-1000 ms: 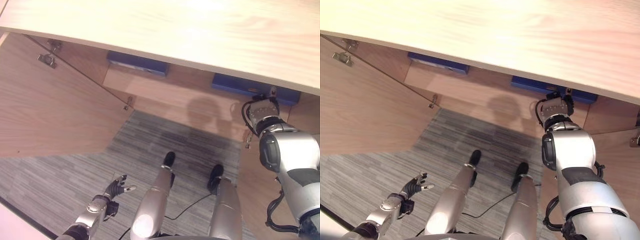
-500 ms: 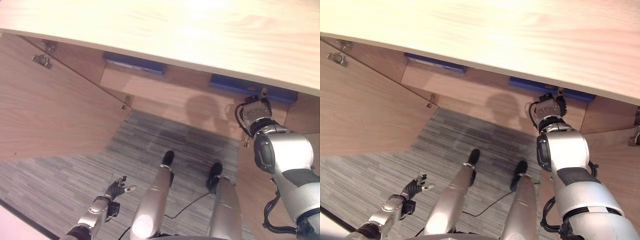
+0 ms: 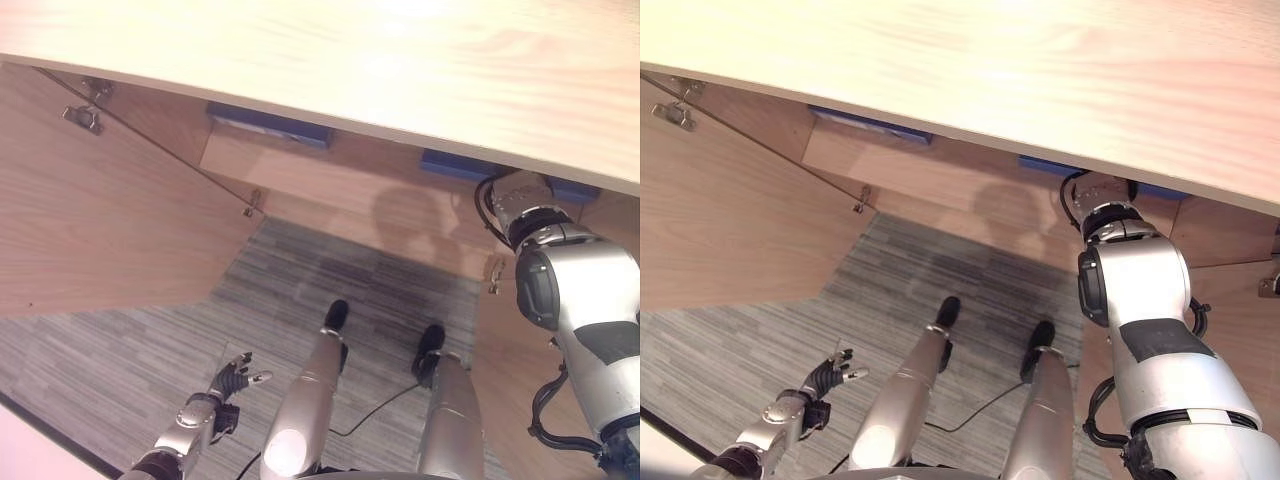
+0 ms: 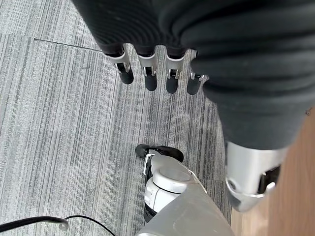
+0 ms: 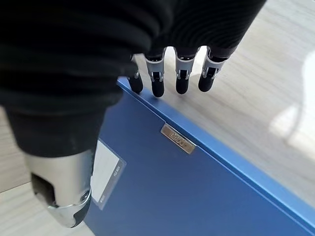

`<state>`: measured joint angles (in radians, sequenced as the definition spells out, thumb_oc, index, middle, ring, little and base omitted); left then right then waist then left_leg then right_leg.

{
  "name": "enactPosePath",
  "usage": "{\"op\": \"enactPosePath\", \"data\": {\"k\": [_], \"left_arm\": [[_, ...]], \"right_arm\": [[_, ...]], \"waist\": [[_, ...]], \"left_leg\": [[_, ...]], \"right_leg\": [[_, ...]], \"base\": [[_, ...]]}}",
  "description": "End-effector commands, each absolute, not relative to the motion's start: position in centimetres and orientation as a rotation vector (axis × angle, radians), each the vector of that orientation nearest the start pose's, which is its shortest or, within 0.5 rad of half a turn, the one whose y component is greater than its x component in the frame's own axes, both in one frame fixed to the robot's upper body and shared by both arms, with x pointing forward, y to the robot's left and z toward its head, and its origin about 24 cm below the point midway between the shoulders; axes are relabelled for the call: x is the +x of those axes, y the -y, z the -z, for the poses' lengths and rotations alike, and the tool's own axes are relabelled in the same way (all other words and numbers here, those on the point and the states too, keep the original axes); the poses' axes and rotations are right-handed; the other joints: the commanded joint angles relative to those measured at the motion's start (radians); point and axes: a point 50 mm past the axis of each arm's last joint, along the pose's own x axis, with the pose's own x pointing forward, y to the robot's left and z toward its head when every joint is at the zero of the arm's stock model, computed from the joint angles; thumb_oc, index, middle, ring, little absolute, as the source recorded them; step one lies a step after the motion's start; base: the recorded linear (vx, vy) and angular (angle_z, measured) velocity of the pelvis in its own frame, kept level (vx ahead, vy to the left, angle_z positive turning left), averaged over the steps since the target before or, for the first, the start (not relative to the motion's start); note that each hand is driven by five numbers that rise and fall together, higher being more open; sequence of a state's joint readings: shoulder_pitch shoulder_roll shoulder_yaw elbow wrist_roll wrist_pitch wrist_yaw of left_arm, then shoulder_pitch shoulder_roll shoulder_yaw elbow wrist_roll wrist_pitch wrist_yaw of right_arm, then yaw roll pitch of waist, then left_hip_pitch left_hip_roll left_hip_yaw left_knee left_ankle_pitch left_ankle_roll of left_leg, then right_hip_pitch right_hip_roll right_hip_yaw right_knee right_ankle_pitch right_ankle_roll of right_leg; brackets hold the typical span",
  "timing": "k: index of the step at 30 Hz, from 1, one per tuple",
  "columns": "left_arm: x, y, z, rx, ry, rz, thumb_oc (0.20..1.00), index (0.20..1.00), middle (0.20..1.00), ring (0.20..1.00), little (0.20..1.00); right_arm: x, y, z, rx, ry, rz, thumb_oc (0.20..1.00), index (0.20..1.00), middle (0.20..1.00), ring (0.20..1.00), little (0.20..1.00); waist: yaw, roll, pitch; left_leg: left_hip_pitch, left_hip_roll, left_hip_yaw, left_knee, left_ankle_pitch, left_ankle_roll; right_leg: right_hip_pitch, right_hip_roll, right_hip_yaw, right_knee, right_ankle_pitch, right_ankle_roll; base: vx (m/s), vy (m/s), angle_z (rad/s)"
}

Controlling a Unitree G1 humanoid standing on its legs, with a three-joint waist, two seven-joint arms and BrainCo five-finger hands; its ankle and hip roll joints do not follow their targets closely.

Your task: Put the empty folder in the office cabinet

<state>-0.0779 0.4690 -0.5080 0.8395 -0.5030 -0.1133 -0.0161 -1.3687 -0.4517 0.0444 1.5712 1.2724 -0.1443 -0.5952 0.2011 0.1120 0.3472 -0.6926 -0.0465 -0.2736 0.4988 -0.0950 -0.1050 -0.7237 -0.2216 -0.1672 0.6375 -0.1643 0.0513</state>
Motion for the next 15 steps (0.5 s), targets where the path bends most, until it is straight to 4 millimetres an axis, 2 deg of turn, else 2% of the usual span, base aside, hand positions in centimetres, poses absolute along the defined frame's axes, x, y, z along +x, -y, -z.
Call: {"op": "enactPosePath", "data": {"k": [1,3,4,13,14,15], "left_arm": [[18.7,-25.8,9.9,0.216,-0.763,0.013,1.000,1.000,1.000,1.000,1.000],[18.8,-25.8,9.9,0.222,-0.765,0.018,1.000,1.000,1.000,1.000,1.000],[19.1,-25.6,9.8,0.221,-0.760,0.020,1.000,1.000,1.000,1.000,1.000],[19.8,-25.1,9.6,0.190,-0.740,0.009,1.000,1.000,1.000,1.000,1.000],[19.8,-25.2,9.6,0.191,-0.741,0.009,1.000,1.000,1.000,1.000,1.000],[19.8,-25.1,9.6,0.184,-0.739,0.002,1.000,1.000,1.000,1.000,1.000]], "right_arm": [[40.4,28.1,-27.6,0.780,0.202,0.733,1.000,1.000,1.000,1.000,1.000],[40.5,28.0,-27.4,0.766,0.192,0.727,1.000,1.000,1.000,1.000,1.000],[40.5,28.1,-26.2,0.777,0.156,0.742,1.000,1.000,1.000,1.000,1.000],[40.4,27.8,-20.4,0.874,0.008,0.800,1.000,1.000,1.000,1.000,1.000],[40.4,27.8,-20.4,0.875,0.007,0.800,1.000,1.000,1.000,1.000,1.000],[40.3,27.7,-19.3,0.898,-0.020,0.807,1.000,1.000,1.000,1.000,1.000]], "waist": [[0.039,-0.020,0.019],[0.040,-0.019,0.020],[0.038,-0.019,0.022],[0.034,-0.013,0.029],[0.035,-0.013,0.028],[0.035,-0.012,0.031]], "left_leg": [[0.040,0.040,0.057,-0.031,-0.096,0.036],[0.044,0.041,0.057,-0.035,-0.095,0.036],[0.046,0.041,0.057,-0.032,-0.095,0.036],[0.046,0.041,0.055,-0.028,-0.097,0.037],[0.046,0.041,0.055,-0.027,-0.098,0.037],[0.044,0.042,0.056,-0.021,-0.099,0.038]], "right_leg": [[0.121,0.021,0.026,0.031,-0.139,0.013],[0.126,0.024,0.026,0.028,-0.138,0.012],[0.130,0.025,0.024,0.025,-0.138,0.011],[0.137,0.026,0.022,0.028,-0.142,0.010],[0.137,0.026,0.022,0.029,-0.143,0.010],[0.136,0.027,0.024,0.031,-0.144,0.010]], "base": [[0.00,0.000,0.00],[0.00,0.000,0.00],[0.00,0.000,0.00],[0.00,0.000,0.00],[0.00,0.000,0.00],[0.00,0.000,0.00]]}}
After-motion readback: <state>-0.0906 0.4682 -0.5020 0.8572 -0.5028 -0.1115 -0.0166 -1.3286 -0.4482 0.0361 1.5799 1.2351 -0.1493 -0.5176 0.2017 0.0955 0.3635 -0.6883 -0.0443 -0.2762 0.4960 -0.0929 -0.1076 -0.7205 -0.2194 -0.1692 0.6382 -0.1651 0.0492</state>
